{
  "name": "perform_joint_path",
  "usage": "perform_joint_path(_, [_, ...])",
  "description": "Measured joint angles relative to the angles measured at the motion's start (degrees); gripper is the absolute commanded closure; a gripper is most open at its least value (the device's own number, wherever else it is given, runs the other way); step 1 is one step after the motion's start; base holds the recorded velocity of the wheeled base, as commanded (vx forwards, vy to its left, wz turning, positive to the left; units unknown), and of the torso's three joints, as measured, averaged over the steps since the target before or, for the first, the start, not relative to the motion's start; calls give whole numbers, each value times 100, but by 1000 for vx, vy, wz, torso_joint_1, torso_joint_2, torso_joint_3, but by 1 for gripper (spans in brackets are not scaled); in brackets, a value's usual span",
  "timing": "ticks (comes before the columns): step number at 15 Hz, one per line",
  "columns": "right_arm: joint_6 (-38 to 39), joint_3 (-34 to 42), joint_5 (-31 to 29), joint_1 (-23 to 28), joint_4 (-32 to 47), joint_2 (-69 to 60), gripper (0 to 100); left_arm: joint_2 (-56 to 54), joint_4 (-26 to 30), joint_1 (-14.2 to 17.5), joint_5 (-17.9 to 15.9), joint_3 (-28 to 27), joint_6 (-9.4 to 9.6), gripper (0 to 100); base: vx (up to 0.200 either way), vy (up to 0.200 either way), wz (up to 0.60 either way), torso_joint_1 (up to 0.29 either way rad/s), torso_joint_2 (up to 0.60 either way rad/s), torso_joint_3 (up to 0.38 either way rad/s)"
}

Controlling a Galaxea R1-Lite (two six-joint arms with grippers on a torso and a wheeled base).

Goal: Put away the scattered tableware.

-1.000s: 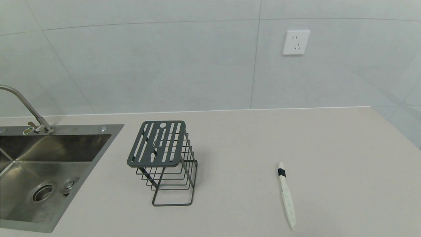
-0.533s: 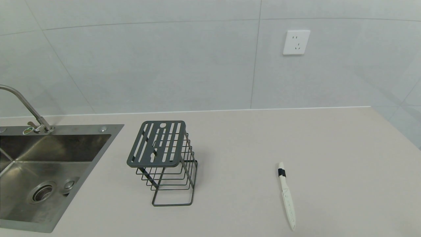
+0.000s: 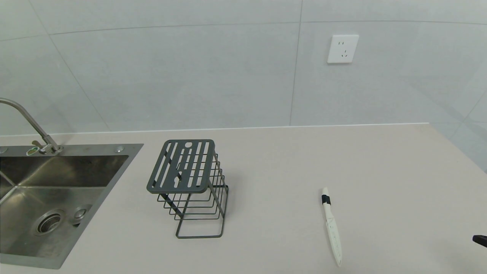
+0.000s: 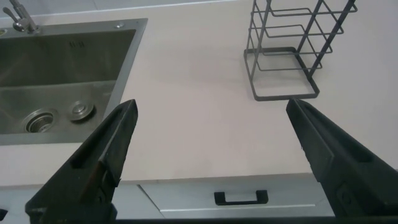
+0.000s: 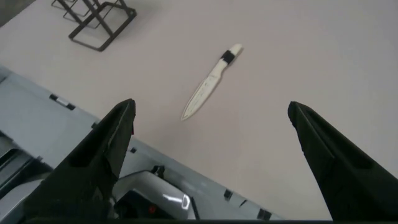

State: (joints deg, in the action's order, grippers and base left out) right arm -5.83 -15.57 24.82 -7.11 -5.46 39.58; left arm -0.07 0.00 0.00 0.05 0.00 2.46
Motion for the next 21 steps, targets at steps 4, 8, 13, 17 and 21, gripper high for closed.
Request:
perform_joint_path(4, [-13, -52, -11, -187, -636, 1006, 0, 0, 0, 0, 0, 0, 0, 0, 0, 0, 0, 0, 0, 0])
perform_joint_path(8, [-35, -37, -235, -614, -1468, 2100, 0, 0, 0, 0, 0, 0, 0, 0, 0, 0, 0, 0, 0, 0])
perform_joint_path(13, [-128, -143, -1062, -1524, -1729, 2940, 0, 0, 2, 0, 0, 0, 0, 0, 0, 0, 0, 0, 0, 0])
perform_joint_path(17, [-112, -518, -1837, -2180, -1731, 3508, 0, 0, 0, 0, 2, 0, 2, 0, 0, 0, 0, 0, 0, 0])
perform_joint_path(21, [318, -1172, -2211, -2352, -1712, 4081, 0, 0, 2, 0, -16, -2, 21, 0, 0, 0, 0, 0, 0, 0])
